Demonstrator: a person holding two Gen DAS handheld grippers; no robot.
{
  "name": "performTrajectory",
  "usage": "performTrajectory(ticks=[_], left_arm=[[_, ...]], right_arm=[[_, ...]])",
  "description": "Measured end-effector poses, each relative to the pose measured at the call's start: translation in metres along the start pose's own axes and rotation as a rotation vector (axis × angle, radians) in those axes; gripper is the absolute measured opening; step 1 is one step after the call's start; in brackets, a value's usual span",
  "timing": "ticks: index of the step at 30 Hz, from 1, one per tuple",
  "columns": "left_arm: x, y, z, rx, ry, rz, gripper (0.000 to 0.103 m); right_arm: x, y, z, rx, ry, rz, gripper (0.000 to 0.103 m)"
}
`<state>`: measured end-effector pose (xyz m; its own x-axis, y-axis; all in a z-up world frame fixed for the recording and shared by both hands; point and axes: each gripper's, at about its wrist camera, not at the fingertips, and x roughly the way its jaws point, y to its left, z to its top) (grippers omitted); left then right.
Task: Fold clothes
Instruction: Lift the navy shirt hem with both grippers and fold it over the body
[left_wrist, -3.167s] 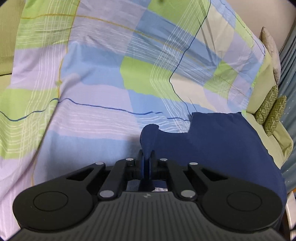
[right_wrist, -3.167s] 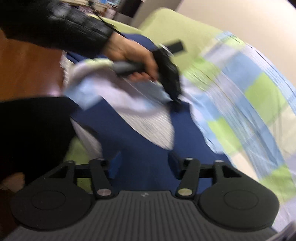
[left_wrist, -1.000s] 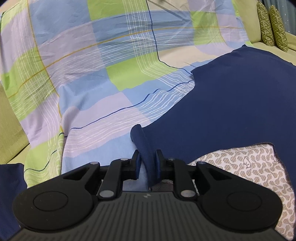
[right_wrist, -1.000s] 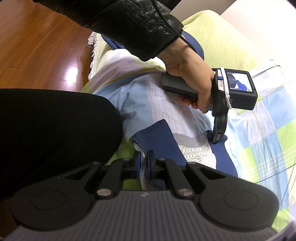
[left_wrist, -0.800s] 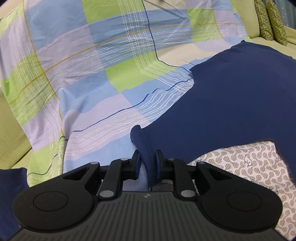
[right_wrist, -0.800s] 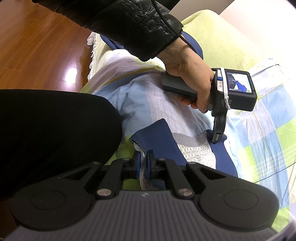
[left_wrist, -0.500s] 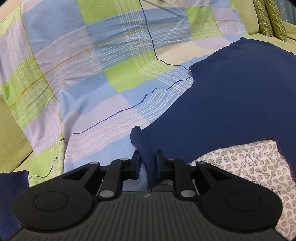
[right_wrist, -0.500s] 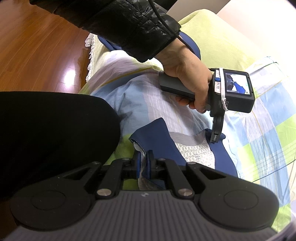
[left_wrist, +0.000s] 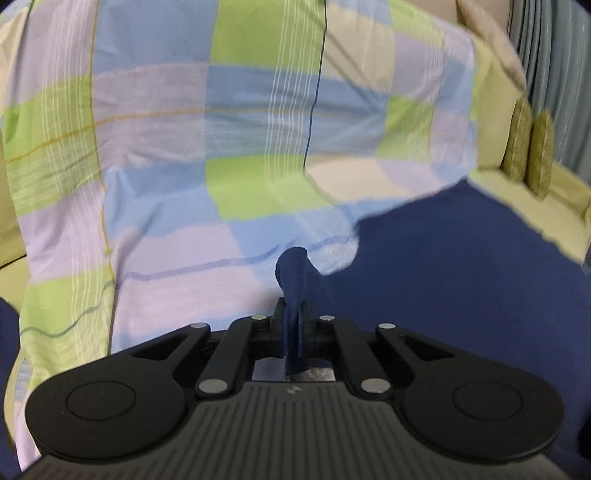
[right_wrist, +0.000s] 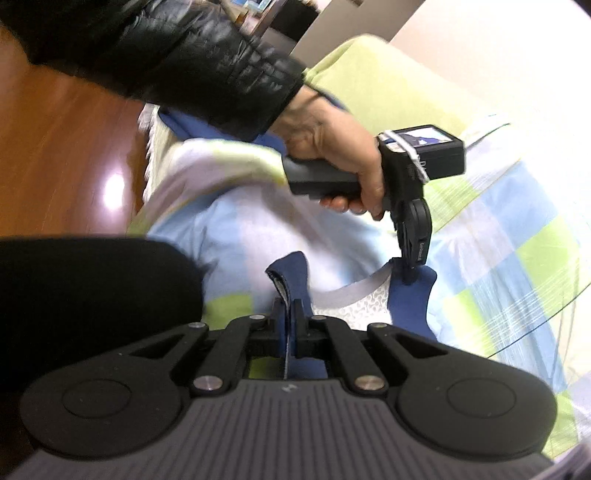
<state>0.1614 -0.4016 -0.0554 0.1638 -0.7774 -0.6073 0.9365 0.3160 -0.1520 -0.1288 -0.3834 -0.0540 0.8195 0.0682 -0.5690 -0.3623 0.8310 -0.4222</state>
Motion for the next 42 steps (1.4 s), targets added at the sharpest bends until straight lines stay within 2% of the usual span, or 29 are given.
performTrajectory(ticks=[2,4,6,9,11,16,18,22,28,32,34,35,36,37,38,40,42], left_arm=[[0.000,-0.005,0.017,-0.017,-0.004,-0.029,0.001],[0.008,-0.014,0.035,-0.024,0.004,-0.045,0.001],[0.020,-0.028,0.055,-0.020,0.012,-0.052,0.001],[0.046,-0.053,0.075,-0.007,0.030,-0.057,0.001],[0.061,-0.068,0.086,0.009,0.042,-0.063,0.001],[0.117,-0.125,0.111,0.075,0.108,-0.083,0.001],[0.138,-0.144,0.114,0.105,0.144,-0.079,0.001],[0.176,-0.173,0.109,0.157,0.207,-0.063,0.001],[0.206,-0.210,0.095,0.225,0.244,-0.077,0.001],[0.220,-0.220,0.090,0.250,0.277,-0.078,0.002],[0.216,-0.213,0.092,0.222,0.271,-0.089,0.005],[0.214,-0.209,0.094,0.208,0.269,-0.095,0.009],[0.212,-0.205,0.095,0.195,0.266,-0.101,0.018],[0.209,-0.202,0.096,0.181,0.263,-0.106,0.032],[0.207,-0.198,0.098,0.167,0.260,-0.112,0.038],[0.203,-0.190,0.100,0.139,0.254,-0.124,0.043],[0.200,-0.182,0.105,0.112,0.248,-0.134,0.044]], right_arm=[[-0.021,-0.033,-0.002,0.186,-0.060,-0.018,0.000],[-0.035,-0.051,-0.008,0.263,-0.085,-0.047,0.000],[-0.061,-0.084,-0.025,0.413,-0.131,-0.109,0.000],[-0.083,-0.110,-0.048,0.543,-0.164,-0.168,0.000],[-0.101,-0.130,-0.080,0.679,-0.188,-0.237,0.000],[-0.126,-0.148,-0.150,0.939,-0.224,-0.327,0.001],[-0.133,-0.150,-0.184,1.071,-0.230,-0.356,0.001],[-0.135,-0.144,-0.231,1.276,-0.233,-0.380,0.001],[-0.145,-0.124,-0.264,1.390,-0.226,-0.421,0.001],[-0.147,-0.120,-0.277,1.441,-0.202,-0.434,0.001],[-0.146,-0.120,-0.285,1.447,-0.170,-0.428,0.001],[-0.147,-0.120,-0.287,1.448,-0.162,-0.420,0.001],[-0.149,-0.119,-0.286,1.457,-0.157,-0.420,0.002],[-0.151,-0.119,-0.285,1.462,-0.152,-0.424,0.005],[-0.153,-0.121,-0.286,1.454,-0.150,-0.431,0.007],[-0.158,-0.123,-0.285,1.444,-0.150,-0.450,0.021],[-0.159,-0.125,-0.286,1.443,-0.155,-0.459,0.025]])
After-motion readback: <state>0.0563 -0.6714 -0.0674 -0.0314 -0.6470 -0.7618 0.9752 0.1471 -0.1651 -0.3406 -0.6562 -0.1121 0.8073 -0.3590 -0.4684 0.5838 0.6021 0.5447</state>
